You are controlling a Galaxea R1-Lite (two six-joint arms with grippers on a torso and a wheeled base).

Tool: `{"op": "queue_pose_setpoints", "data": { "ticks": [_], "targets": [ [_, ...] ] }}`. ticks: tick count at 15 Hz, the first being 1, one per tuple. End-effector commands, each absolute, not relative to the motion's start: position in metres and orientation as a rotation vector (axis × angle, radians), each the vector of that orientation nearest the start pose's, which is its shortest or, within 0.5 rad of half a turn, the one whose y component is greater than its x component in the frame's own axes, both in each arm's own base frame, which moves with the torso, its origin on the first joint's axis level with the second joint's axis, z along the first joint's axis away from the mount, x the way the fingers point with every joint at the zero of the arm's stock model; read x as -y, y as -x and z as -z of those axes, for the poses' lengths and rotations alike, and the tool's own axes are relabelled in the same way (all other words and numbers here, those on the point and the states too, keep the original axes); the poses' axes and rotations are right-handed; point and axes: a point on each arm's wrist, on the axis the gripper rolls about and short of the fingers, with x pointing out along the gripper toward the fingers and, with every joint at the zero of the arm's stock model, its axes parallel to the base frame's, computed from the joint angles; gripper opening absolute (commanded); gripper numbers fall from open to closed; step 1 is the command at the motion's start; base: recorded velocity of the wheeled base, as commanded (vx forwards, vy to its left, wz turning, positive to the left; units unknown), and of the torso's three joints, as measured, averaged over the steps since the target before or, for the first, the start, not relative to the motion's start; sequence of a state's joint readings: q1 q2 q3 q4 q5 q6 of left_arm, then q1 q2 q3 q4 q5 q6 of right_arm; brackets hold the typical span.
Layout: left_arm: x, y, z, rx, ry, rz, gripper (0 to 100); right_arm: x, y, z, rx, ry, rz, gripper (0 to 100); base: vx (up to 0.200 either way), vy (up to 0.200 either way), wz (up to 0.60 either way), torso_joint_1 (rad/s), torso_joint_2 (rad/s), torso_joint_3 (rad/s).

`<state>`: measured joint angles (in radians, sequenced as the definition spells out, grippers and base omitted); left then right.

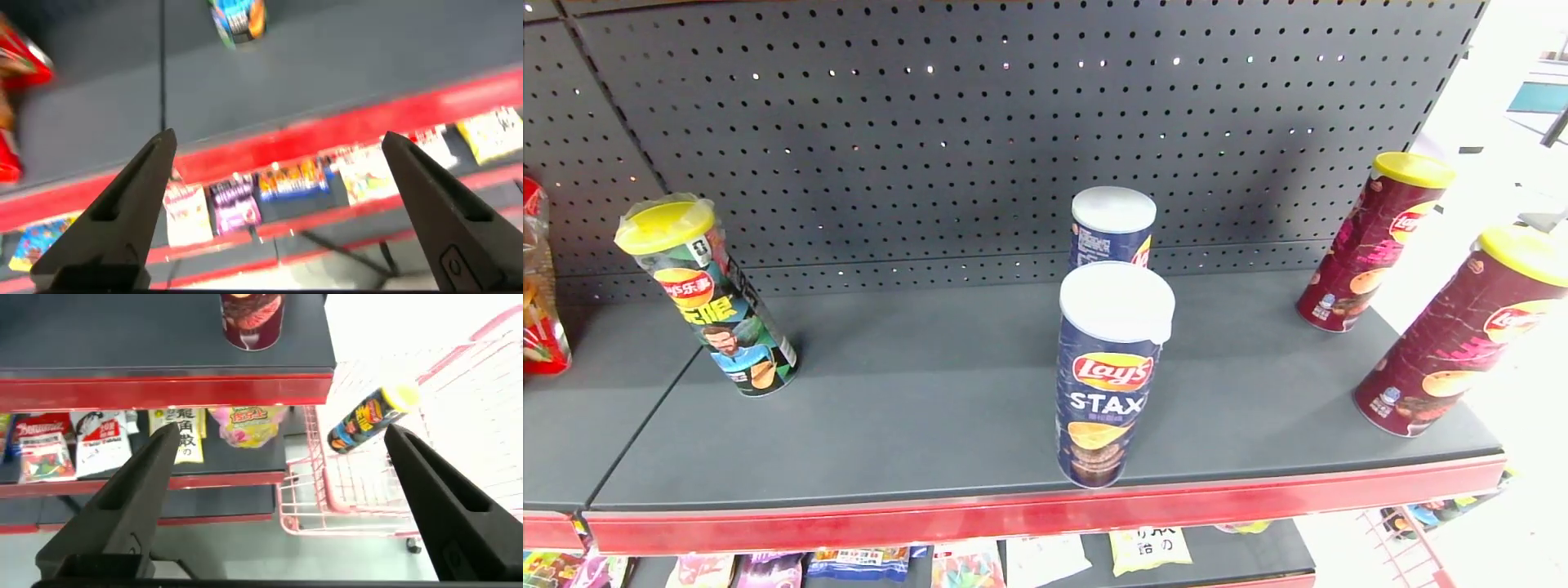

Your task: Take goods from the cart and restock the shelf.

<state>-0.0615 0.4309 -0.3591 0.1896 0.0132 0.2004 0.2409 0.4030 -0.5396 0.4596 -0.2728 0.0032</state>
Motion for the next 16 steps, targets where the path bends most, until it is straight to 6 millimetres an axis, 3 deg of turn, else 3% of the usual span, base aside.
{"op": "queue_pose_setpoints", "data": {
  "ticks": [1,3,16],
  "targets": [
    [0.000,0.000,-0.163,-0.202,-0.208,0.062,100,0.011,0.021,-0.182,-0.289,0.096,0.045,100,0.000,0.000,0.00,0.000,0.00,0.000],
    [-0.001,0.007,-0.163,-0.160,-0.228,0.060,100,0.011,0.020,-0.182,-0.292,0.114,0.041,100,0.000,0.000,0.00,0.000,0.00,0.000],
    [-0.002,0.023,-0.150,-0.082,-0.235,0.036,100,0.011,0.019,-0.181,-0.302,0.176,0.055,100,-0.200,0.000,0.00,0.001,0.00,0.000]
  ]
}}
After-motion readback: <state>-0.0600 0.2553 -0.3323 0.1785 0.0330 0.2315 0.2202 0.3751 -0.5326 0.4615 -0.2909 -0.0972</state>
